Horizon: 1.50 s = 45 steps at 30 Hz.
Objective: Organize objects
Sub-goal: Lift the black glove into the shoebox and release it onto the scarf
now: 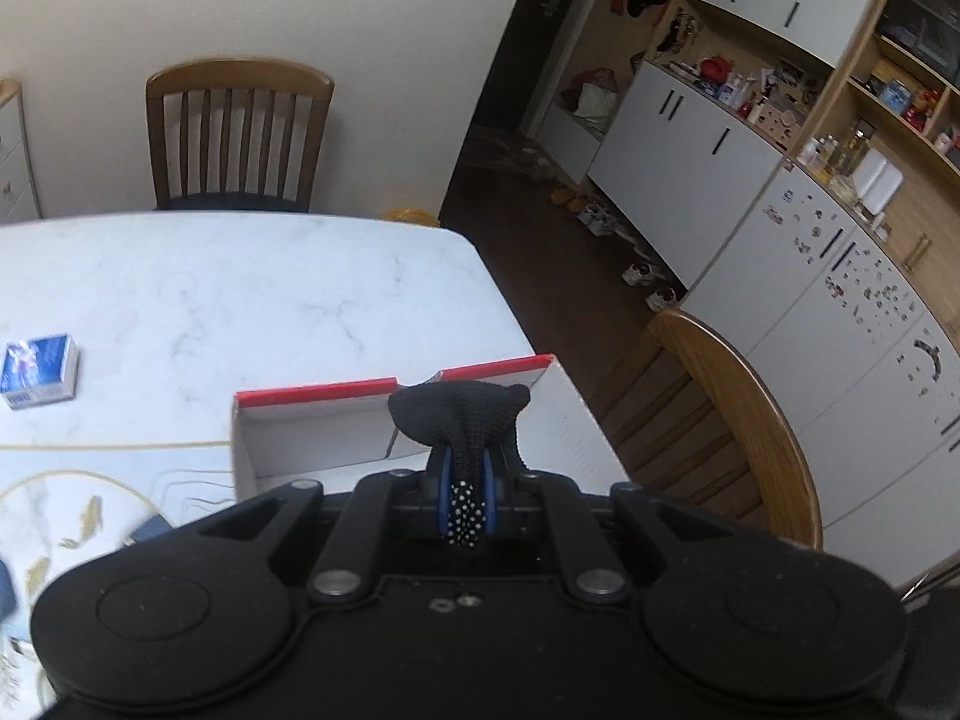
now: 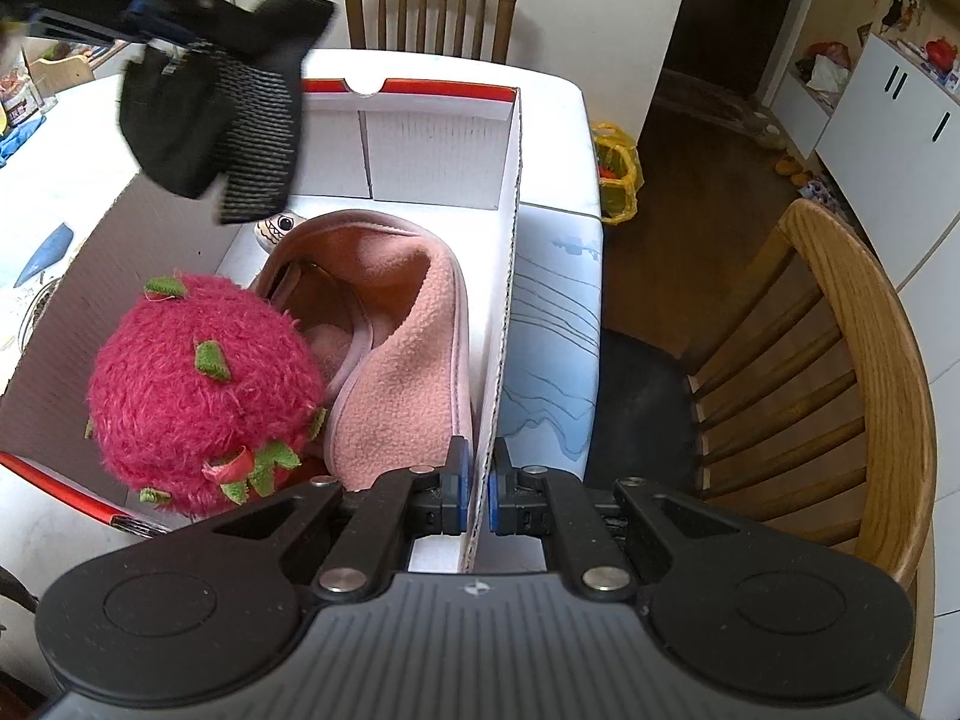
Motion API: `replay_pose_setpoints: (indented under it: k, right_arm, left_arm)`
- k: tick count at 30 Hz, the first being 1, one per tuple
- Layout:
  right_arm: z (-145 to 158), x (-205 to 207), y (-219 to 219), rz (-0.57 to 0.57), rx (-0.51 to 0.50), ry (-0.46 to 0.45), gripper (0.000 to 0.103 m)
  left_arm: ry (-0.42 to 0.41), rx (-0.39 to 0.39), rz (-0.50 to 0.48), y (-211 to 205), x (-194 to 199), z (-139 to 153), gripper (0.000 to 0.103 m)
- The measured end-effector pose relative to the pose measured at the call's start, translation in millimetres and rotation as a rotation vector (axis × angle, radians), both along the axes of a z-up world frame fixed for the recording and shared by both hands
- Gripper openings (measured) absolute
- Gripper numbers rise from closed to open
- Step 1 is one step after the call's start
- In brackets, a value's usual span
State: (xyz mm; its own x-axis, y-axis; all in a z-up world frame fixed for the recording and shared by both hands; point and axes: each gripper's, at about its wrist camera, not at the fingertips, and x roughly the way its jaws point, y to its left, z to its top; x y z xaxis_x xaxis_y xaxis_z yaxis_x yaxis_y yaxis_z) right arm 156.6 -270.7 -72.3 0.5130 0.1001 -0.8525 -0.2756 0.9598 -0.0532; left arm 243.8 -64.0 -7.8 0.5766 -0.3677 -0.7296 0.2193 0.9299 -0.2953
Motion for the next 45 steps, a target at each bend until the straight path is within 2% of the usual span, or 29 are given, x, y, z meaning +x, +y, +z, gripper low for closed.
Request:
replay_pose_setpoints:
  k: [8,19,30,41,45]
  right_arm:
    - [0.8,-0.1,-0.1,0.019,-0.008,-0.001,0.006]
    - [0.4,2.5,1.2,0.036,-0.015,-0.008,0.006]
    - [1.0,2.8,0.1,0.036,-0.006,-0.008,0.006]
    - [0.4,4.7,0.3,0.034,-0.005,-0.004,0.006]
    - [0.6,4.8,0.5,0.033,-0.006,-0.003,0.006]
  left_arm:
    - [0.059,-0.041,0.029,-6.9,23.3,-28.9,0.008]
    - [0.116,0.085,-0.028,-31.6,40.3,-63.7,0.009]
    - [0.183,0.135,-0.065,-37.1,39.4,-90.4,0.010]
    - [0.233,0.126,-0.077,-32.9,39.0,-102.9,0.021]
    - [0.220,0.124,-0.084,-30.8,36.5,-98.3,0.030]
